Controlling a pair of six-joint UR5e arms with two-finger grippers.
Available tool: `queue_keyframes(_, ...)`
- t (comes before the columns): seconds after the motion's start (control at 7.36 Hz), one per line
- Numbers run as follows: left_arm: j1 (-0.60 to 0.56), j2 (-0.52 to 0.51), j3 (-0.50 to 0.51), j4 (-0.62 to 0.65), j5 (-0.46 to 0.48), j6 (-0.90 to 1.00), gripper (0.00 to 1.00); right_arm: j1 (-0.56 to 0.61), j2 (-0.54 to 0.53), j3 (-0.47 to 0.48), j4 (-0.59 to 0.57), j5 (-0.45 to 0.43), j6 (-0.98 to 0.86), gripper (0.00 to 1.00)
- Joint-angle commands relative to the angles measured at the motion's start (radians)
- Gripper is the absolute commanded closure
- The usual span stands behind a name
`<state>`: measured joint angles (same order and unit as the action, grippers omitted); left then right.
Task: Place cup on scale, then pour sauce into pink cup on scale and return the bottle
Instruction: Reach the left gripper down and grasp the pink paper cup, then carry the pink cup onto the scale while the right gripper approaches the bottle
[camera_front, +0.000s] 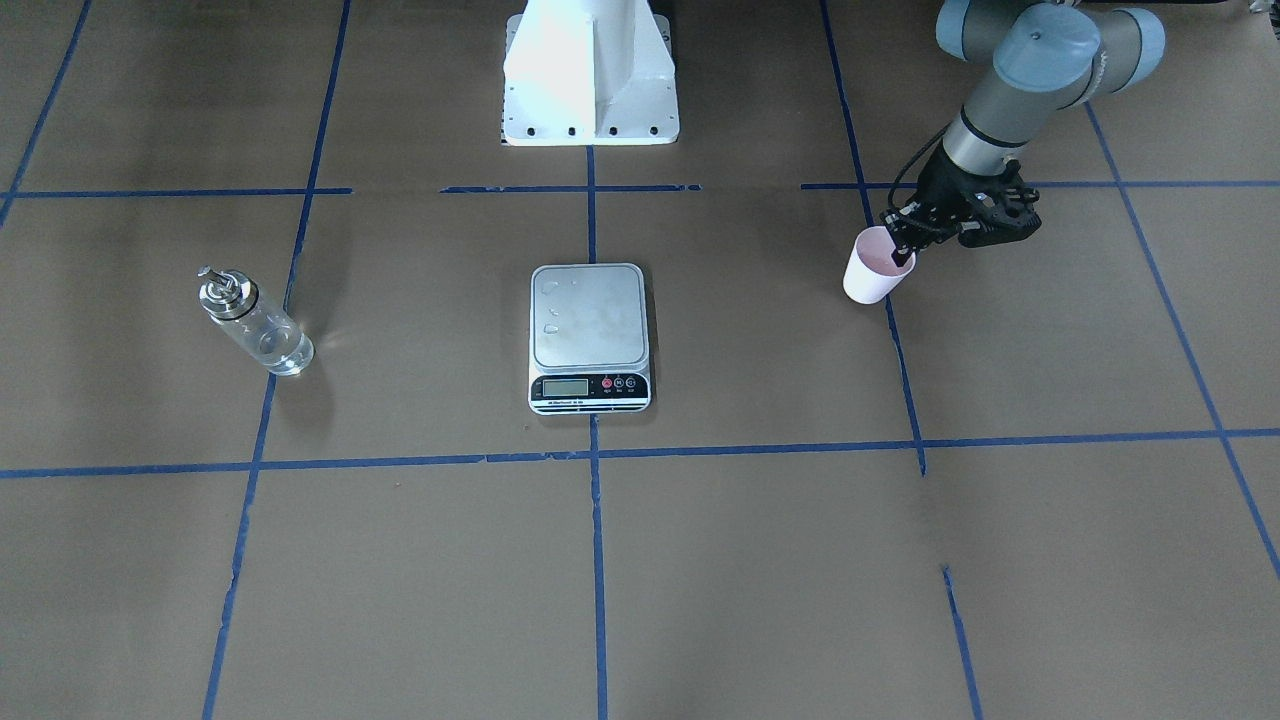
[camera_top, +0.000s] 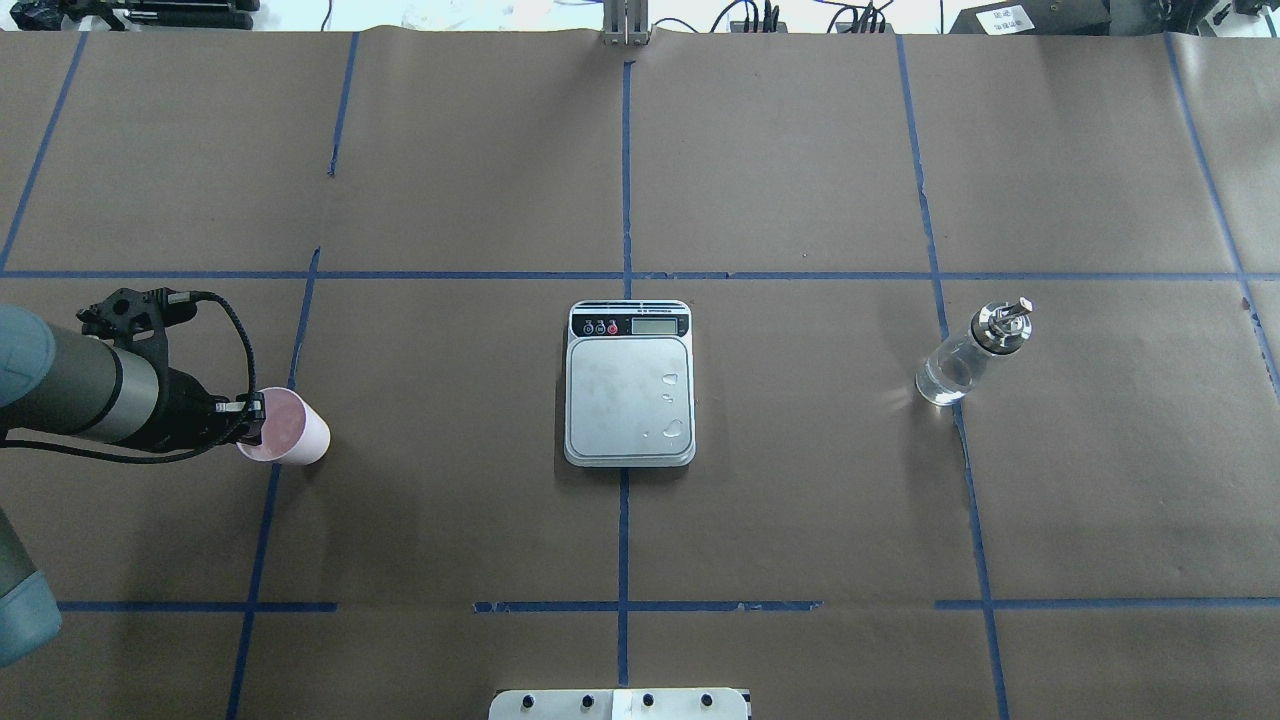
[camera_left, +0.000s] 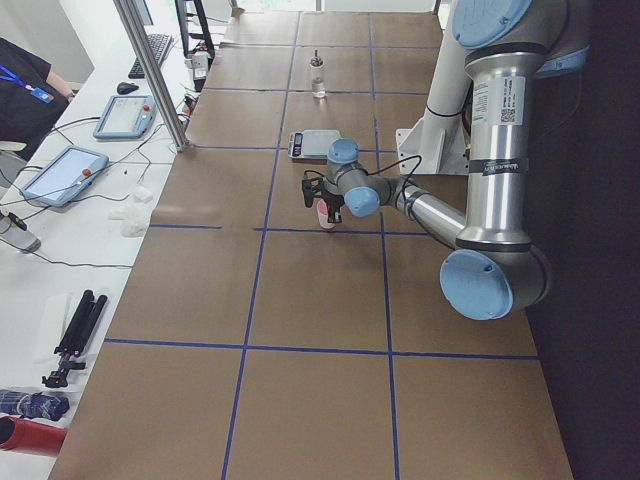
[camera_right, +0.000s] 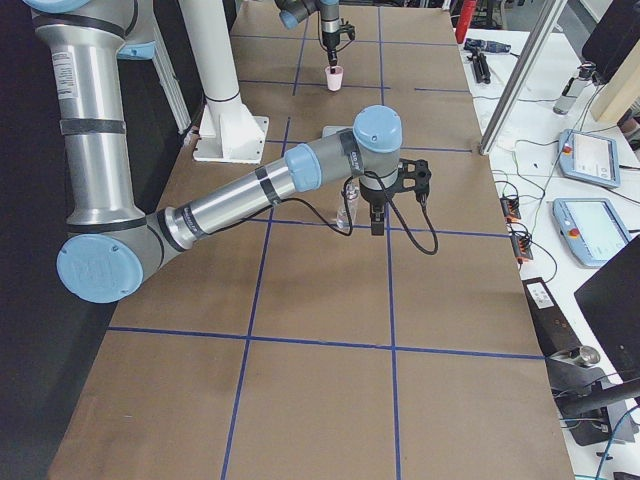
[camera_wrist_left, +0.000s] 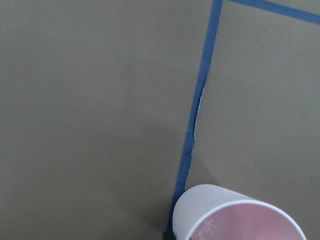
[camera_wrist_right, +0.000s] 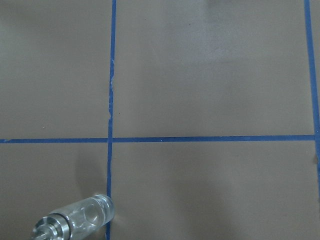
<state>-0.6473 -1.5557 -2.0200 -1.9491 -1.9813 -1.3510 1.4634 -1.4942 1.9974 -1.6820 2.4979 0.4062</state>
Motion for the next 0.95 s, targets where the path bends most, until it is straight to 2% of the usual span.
queue_keyframes(0.0,-0.038,-0.169,-0.129,0.349,-0.042,0.001,1.00,-0.075,0.018,0.081,0.002,-0.014,0.155,0.00)
queue_keyframes(0.14,-0.044,-0.345,-0.126,0.547,-0.042,0.001,1.00,-0.130,0.049,0.110,-0.001,-0.069,0.246,0.00)
queue_keyframes(0.27,-0.045,-0.463,-0.124,0.662,-0.044,-0.002,1.00,-0.190,0.052,0.133,-0.001,-0.129,0.314,0.00)
queue_keyframes(0.54,-0.040,-0.545,-0.079,0.679,-0.062,-0.019,1.00,-0.260,0.040,0.222,0.001,-0.164,0.424,0.00)
queue_keyframes(0.82,-0.038,-0.654,0.016,0.679,-0.062,-0.080,1.00,-0.409,-0.029,0.358,0.005,-0.339,0.520,0.00)
